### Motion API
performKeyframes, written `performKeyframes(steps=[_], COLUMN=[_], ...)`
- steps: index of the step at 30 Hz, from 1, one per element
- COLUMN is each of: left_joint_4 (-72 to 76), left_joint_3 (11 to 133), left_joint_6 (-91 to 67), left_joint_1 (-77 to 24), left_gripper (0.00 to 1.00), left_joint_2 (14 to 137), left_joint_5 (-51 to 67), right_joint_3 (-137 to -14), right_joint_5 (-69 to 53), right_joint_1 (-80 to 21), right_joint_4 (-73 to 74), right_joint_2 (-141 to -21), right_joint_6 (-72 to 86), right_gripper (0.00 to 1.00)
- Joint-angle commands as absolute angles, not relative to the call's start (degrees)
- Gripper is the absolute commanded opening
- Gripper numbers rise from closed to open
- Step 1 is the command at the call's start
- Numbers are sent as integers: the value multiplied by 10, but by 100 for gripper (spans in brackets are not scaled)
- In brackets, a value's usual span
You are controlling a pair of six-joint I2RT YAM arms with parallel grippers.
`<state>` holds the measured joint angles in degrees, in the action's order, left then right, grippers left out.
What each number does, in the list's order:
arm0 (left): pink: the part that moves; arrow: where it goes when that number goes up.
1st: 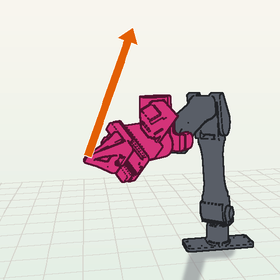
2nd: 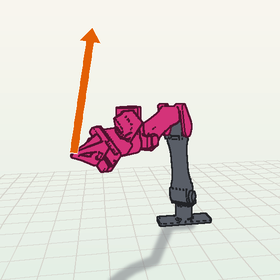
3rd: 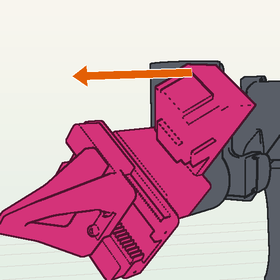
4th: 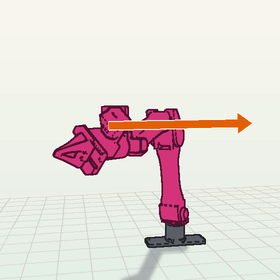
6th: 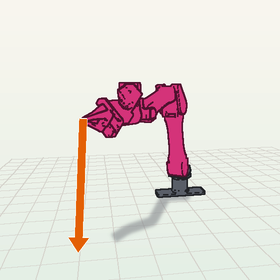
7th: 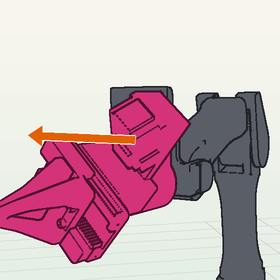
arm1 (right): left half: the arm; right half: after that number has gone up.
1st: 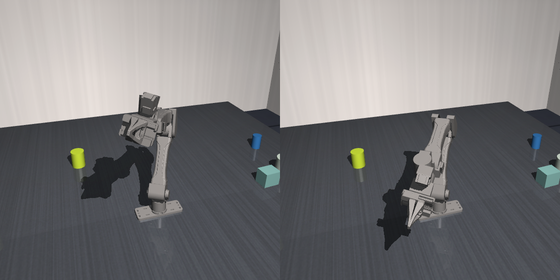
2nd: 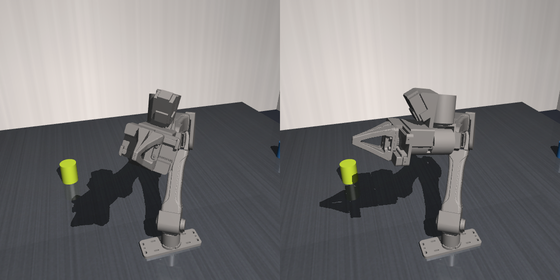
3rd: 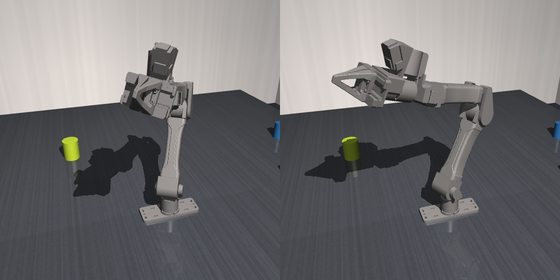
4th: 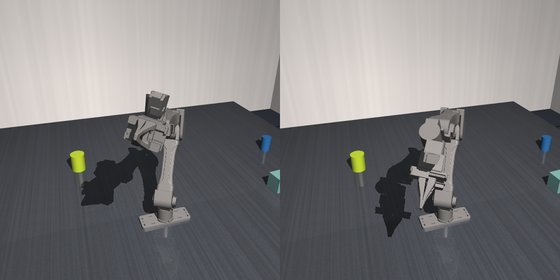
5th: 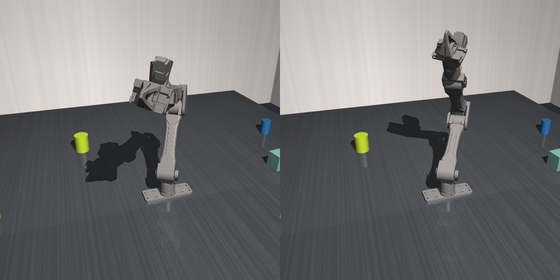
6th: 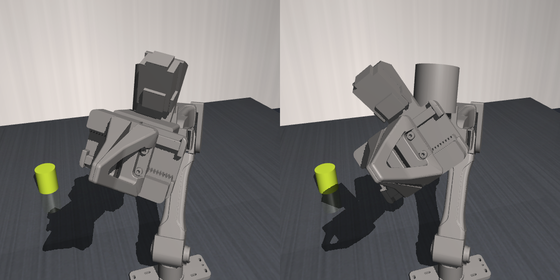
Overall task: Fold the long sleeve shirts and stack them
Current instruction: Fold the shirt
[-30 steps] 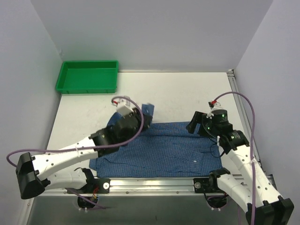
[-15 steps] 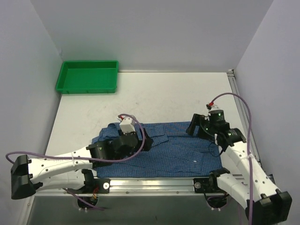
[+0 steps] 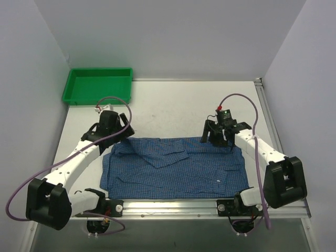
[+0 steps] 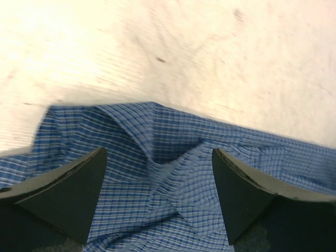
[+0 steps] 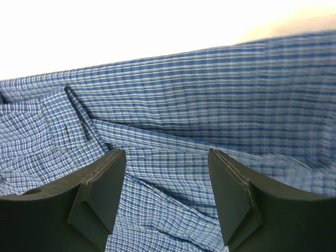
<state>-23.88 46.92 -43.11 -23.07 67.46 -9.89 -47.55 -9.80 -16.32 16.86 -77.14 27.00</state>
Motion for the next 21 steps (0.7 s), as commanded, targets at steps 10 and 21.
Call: performKeyframes(steps=[10, 21], left_joint_4=[-318, -298], left_joint_3=[485, 461], left_joint_6=[-298, -300], left_joint_1=[-52, -31], left_gripper=[90, 90], left_joint_2=[671, 668], left_joint_5=[-10, 0], right_joint_3=[-600, -683], right_joint_5=[-113, -98], right_joint_1=[-330, -352], right_joint_4=[135, 134], right_joint_2=[-893, -1038], right_joint_6=[189, 192], right_gripper=[64, 58])
